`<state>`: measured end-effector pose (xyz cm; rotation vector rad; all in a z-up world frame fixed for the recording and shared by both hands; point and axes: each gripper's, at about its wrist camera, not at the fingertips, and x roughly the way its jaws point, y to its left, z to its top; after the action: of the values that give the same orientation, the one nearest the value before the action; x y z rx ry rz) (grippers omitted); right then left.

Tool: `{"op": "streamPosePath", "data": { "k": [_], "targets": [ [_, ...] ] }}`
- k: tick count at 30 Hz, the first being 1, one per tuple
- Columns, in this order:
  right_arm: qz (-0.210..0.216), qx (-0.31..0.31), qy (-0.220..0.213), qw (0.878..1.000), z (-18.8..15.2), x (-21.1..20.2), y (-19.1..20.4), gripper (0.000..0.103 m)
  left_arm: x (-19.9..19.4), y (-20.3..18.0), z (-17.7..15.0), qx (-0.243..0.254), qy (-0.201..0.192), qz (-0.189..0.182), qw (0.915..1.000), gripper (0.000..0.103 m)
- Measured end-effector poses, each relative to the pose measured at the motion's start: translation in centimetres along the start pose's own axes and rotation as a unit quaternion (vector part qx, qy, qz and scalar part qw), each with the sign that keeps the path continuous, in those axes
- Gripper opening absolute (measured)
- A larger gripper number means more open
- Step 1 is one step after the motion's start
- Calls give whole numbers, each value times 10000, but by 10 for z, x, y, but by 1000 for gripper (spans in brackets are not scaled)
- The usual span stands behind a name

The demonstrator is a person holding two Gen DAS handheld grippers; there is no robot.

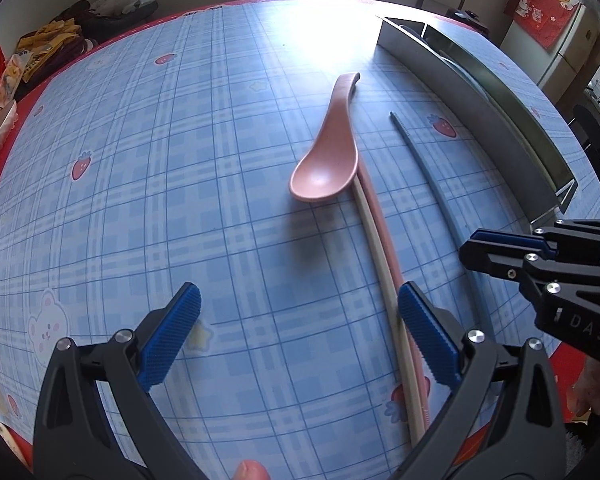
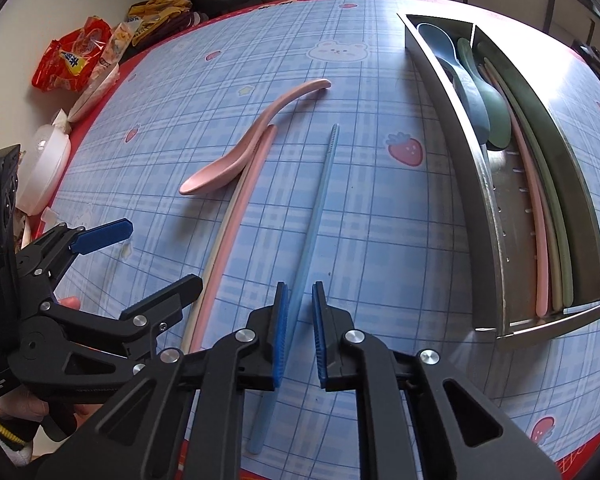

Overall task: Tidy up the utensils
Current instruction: 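Grasp a beige chopstick with the left tool while the right tool grasps a blue chopstick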

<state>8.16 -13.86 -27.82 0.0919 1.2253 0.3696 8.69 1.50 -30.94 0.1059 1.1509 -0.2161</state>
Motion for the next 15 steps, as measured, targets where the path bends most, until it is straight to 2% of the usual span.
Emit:
{"op": "streamPosePath", "data": {
  "k": [15],
  "targets": [
    [45,39,18,10000,1,-1,-2,11,1,2,0,36,-52,121,9999,99]
  ]
}}
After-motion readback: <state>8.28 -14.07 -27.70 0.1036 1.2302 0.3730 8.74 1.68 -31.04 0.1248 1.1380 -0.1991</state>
